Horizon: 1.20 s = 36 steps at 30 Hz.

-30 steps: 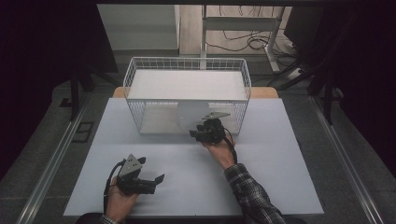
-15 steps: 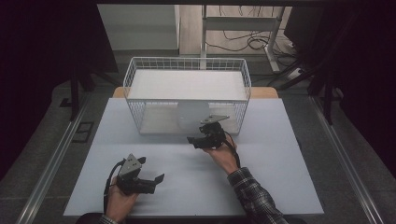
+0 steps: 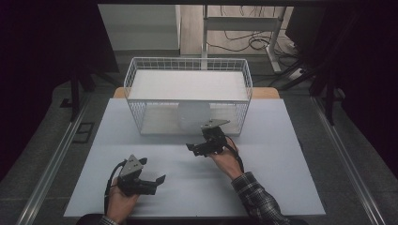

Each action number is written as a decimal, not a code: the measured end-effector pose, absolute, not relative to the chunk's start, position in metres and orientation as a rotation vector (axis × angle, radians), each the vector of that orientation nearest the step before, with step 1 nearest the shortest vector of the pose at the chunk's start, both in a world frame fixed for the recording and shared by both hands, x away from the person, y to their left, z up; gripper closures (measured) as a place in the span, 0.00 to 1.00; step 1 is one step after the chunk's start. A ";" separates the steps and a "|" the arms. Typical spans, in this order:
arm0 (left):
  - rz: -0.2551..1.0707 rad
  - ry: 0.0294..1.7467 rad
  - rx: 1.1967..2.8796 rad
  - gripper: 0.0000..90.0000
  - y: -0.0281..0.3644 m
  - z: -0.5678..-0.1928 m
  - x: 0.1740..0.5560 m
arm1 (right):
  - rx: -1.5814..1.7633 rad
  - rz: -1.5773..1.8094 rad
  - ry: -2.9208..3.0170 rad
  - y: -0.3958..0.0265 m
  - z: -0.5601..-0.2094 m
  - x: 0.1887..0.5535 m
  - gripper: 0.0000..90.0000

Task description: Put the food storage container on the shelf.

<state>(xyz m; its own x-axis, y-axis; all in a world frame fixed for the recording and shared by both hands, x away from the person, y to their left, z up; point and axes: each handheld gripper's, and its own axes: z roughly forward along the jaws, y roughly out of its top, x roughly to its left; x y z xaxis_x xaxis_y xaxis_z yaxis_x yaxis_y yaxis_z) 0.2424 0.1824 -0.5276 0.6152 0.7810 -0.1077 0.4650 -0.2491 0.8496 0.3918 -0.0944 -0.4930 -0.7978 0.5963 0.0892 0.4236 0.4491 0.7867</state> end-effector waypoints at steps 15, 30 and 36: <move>0.410 0.982 1.924 0.03 0.181 -0.529 0.243 | 0.879 1.241 2.517 -0.118 -0.486 0.372 0.02; 0.412 0.969 1.938 0.03 0.179 -0.529 0.242 | 0.867 1.234 2.477 -0.138 -0.481 0.348 0.00; 0.412 0.979 1.950 0.03 0.179 -0.530 0.243 | 0.867 1.215 2.469 -0.146 -0.485 0.338 0.00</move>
